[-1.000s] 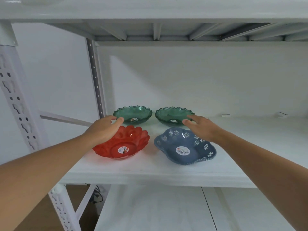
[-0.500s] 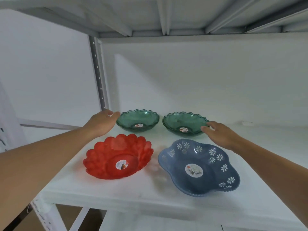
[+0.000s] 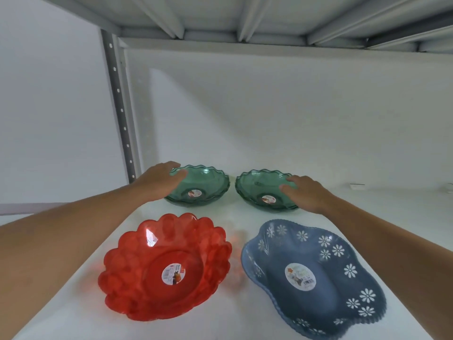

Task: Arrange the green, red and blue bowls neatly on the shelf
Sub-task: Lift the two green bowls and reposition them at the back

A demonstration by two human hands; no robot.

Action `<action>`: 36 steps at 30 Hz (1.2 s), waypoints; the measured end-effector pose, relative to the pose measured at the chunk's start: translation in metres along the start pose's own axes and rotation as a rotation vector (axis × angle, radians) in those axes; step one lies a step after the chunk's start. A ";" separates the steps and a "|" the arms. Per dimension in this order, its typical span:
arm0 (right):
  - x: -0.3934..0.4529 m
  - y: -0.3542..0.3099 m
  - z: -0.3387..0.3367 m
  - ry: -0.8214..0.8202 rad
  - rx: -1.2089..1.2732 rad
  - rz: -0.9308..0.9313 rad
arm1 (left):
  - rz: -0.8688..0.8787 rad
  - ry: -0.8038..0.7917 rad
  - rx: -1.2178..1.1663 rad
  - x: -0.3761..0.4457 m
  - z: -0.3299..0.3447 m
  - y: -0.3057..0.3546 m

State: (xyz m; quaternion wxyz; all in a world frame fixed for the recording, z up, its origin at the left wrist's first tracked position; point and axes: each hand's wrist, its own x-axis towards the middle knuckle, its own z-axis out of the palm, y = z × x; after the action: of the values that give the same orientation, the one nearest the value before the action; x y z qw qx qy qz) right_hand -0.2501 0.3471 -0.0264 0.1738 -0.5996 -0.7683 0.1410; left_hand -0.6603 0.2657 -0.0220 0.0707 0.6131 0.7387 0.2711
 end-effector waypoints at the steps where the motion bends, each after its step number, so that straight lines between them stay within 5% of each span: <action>1: 0.003 -0.003 0.001 0.005 -0.029 -0.003 | -0.004 -0.001 -0.001 0.001 0.001 0.001; 14: 0.043 0.031 -0.008 0.048 0.116 0.130 | -0.108 0.120 -0.032 0.006 0.002 -0.006; 17: 0.040 0.044 0.000 0.050 0.195 0.276 | -0.309 0.102 -0.065 0.009 0.013 -0.011; 22: 0.035 0.045 0.015 0.004 0.481 0.428 | -0.625 -0.004 -0.551 0.013 0.031 -0.009; 26: 0.033 0.042 0.019 -0.024 0.687 0.504 | -0.598 -0.025 -0.663 0.017 0.035 -0.010; 36: 0.020 0.091 -0.009 0.220 0.748 0.598 | -0.530 -0.010 -0.776 0.016 0.038 0.043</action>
State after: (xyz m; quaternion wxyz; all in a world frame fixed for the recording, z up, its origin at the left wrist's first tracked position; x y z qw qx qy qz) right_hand -0.1713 0.3889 -0.0554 0.4093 -0.7017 -0.4364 0.3869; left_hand -0.6105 0.2974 -0.0290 0.3651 0.3329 0.7134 0.4969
